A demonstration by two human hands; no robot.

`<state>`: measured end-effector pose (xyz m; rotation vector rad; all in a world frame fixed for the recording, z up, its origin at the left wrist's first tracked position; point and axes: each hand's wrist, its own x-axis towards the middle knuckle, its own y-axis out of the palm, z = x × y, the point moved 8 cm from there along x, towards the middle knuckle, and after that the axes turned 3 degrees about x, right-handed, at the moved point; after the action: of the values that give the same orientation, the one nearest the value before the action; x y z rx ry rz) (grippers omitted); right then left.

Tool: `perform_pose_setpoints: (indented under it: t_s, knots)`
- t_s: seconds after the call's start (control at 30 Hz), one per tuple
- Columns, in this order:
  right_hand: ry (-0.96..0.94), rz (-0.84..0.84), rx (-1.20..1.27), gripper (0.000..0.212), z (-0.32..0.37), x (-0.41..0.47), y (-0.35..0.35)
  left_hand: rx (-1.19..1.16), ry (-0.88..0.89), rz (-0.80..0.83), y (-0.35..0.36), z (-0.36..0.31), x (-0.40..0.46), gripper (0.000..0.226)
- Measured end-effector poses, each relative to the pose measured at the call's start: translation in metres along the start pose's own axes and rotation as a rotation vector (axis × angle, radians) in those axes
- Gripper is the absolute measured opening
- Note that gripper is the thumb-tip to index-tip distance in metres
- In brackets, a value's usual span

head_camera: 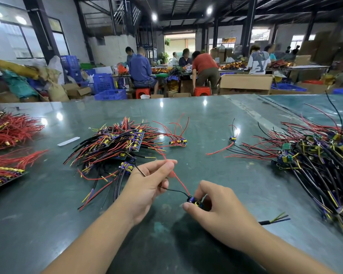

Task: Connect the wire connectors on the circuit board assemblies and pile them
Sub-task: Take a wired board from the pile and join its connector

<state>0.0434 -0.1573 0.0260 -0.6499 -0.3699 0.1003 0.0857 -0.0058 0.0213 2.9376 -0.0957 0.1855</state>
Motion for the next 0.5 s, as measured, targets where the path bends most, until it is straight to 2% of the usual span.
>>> perform_pose_setpoints:
  t_s: [0.13, 0.37, 0.5]
  knots:
    - [-0.008, 0.036, -0.019, 0.027, 0.001, -0.001, 0.002, 0.137, 0.037, -0.052, -0.007, -0.001, 0.003, 0.016]
    - [-0.014, 0.112, -0.016, 0.026, 0.003, -0.001, 0.005, 0.277, 0.164, -0.288, -0.036, -0.010, 0.011, 0.023]
    - [-0.031, 0.204, -0.026, 0.025, 0.005, -0.002, 0.010, 0.527, 0.304, -0.317, -0.041, -0.022, 0.011, 0.029]
